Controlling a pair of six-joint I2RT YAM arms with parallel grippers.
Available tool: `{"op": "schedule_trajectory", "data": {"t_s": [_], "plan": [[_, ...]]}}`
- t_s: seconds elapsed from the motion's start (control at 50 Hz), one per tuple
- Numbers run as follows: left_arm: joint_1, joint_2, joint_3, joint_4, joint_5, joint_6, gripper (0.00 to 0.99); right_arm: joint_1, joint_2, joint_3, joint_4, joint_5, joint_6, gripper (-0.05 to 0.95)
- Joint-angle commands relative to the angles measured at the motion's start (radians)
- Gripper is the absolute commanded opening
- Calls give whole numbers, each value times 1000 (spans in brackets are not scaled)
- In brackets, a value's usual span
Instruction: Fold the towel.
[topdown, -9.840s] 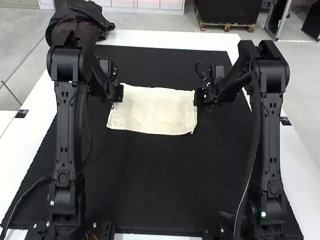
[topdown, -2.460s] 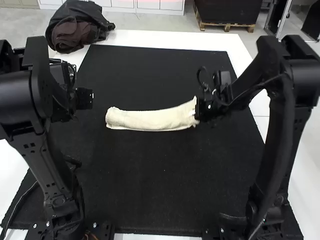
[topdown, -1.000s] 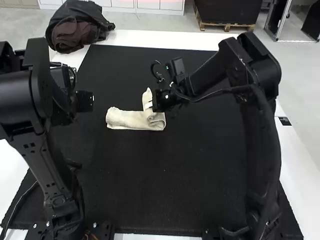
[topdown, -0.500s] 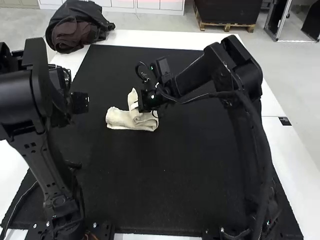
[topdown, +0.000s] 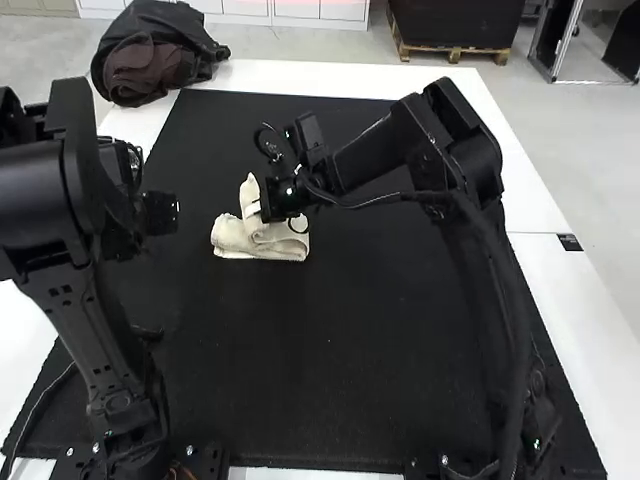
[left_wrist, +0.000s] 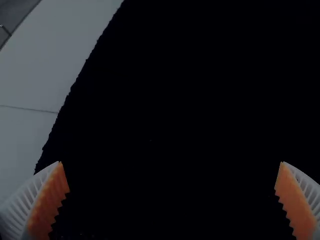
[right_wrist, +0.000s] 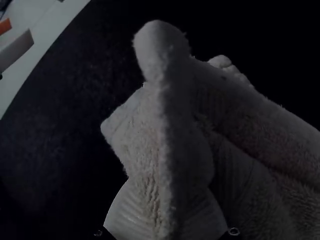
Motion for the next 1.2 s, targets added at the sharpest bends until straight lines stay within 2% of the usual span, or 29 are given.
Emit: {"op": "schedule_trajectory", "data": {"t_s": [0.0,0.2,0.28,0.32,0.38,0.48,0.62,0.7,0.8,0.84,0.86,0.94,0.98,1.0,1.18], "plan": [[8,-27,-2,5,3,5,970,14,15,46,3,-10,18,-23],[8,-46,-2,0,3,4,970,25,48,97,5,-18,33,-16],[8,-52,-5,-1,5,2,970,25,55,113,5,-18,45,72],[8,-55,-7,-3,5,2,970,25,57,120,12,-18,58,156],[8,-58,-8,-3,3,2,970,25,63,135,15,-18,68,366],[8,-64,-8,-6,3,2,970,25,68,152,12,-18,70,631],[8,-70,-8,-8,3,4,970,23,63,166,6,-19,61,800],[8,-72,-8,-8,5,2,970,17,51,172,5,-18,33,828],[7,-75,-11,-8,3,1,970,-2,34,172,6,-18,19,818],[5,-76,-13,-8,3,1,970,-9,32,172,6,-19,27,754],[7,-76,-14,-8,3,1,970,-12,32,172,6,-25,30,675],[8,-79,-17,-8,3,1,970,-25,31,163,6,-65,52,216],[8,-82,-17,-8,5,2,970,-28,29,156,6,-93,52,31],[8,-84,-17,-8,5,2,970,-29,29,153,6,-93,48,-25],[8,-92,-19,-9,5,2,970,-28,29,120,8,-125,52,-21]]}}
